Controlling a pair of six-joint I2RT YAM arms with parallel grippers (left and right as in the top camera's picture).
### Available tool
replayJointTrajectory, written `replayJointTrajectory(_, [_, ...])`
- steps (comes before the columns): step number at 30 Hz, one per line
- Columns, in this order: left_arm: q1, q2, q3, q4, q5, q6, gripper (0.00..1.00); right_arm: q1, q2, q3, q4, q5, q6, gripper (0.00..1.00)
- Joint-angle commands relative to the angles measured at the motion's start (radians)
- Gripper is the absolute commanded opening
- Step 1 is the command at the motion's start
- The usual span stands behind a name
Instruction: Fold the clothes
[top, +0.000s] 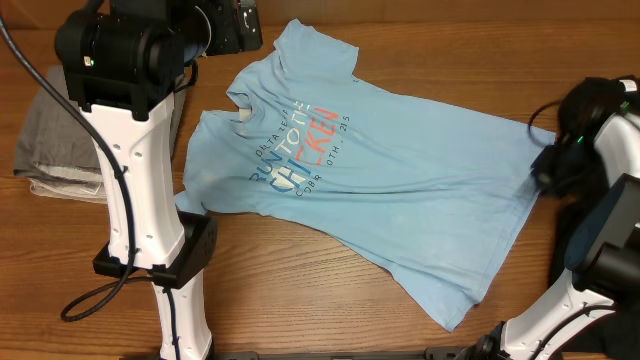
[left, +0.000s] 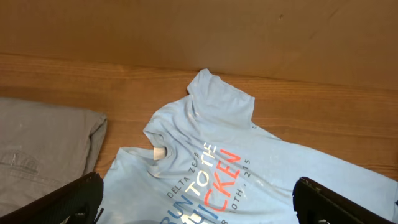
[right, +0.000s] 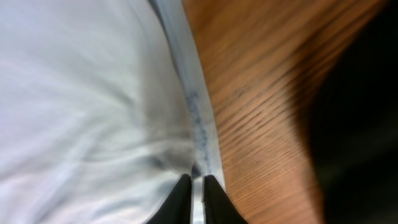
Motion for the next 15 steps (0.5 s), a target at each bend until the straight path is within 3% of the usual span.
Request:
replayJointTrajectory(1, [-0.001,0.002,0.002,0.002,0.011,0.019,1.0,-0.002,-0.047,0.203,-0.085,0.008,0.004,0.19])
replayJointTrajectory(5, [-0.001,0.002,0.002,0.002,0.011,0.019,1.0,-0.001,-0.133,0.286,-0.151,-0.039,0.004,0.24])
replayJointTrajectory(15, [-0.001,0.002,0.002,0.002,0.011,0.019,1.0,0.0,-0.423,0.282,-0.285,-0.123,0.008,0.27])
